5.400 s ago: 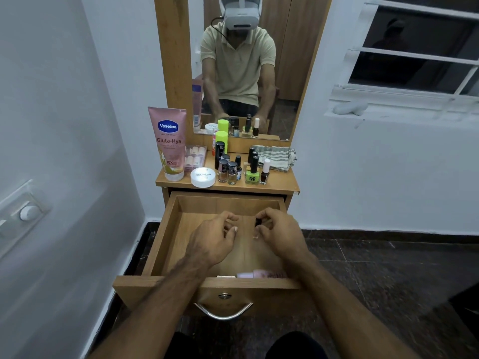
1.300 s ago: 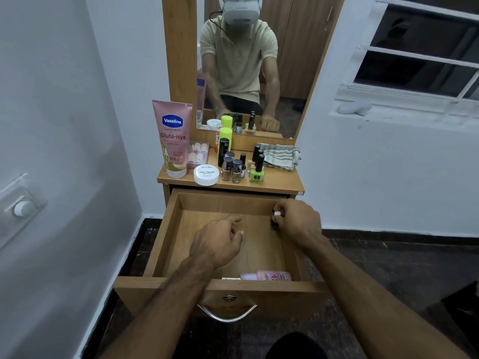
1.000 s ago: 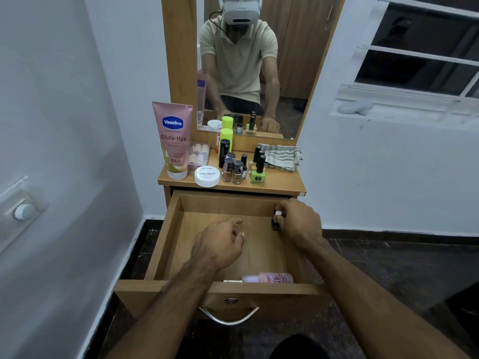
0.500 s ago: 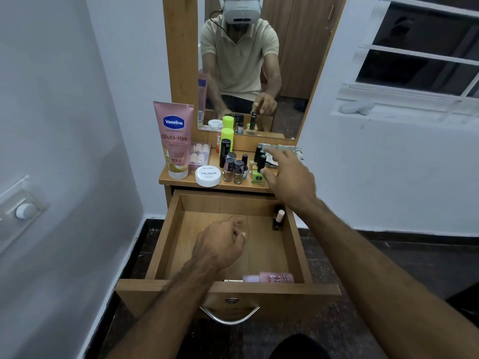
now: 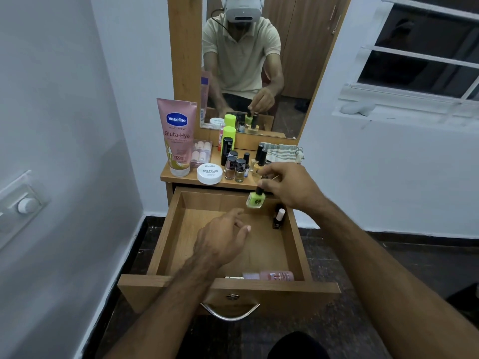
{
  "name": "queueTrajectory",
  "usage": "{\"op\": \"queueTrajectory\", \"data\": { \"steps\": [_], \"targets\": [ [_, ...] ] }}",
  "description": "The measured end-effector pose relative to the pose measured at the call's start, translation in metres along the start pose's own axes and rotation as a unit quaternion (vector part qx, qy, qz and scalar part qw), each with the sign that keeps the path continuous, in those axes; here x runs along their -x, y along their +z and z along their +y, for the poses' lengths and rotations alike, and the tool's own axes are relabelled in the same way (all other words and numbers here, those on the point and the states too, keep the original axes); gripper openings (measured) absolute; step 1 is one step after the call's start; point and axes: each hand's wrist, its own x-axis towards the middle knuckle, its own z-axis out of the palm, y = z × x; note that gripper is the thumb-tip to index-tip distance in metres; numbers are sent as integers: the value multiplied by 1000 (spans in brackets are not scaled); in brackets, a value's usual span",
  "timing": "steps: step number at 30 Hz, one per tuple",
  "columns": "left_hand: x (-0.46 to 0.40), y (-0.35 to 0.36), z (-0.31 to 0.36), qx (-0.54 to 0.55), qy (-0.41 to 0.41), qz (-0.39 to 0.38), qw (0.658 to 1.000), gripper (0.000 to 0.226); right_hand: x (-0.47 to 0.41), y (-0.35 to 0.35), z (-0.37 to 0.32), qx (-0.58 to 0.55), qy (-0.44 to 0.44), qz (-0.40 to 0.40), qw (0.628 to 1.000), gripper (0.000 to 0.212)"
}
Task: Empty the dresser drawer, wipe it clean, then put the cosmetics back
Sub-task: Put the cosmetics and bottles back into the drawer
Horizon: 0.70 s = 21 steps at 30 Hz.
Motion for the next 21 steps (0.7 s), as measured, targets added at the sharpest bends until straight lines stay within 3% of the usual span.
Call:
{"op": "queueTrajectory", "data": {
  "steps": [5,13,18,21],
  "targets": [
    [1,-3,2,-19,2,25,999,35,13,11,-10,-13,-23,-100,995,10],
    [-2,0,0,-54,4,35,998,41,14,14,-4,-55,19,-83,995,9],
    [-2,0,-3,-57,-20,-9,998,62,12,24,16,48,38,-64,996,8],
    [-2,-1,-3,-57,-36,-1,998,58,13,35,28,104,91,-44,989,11]
  ]
}}
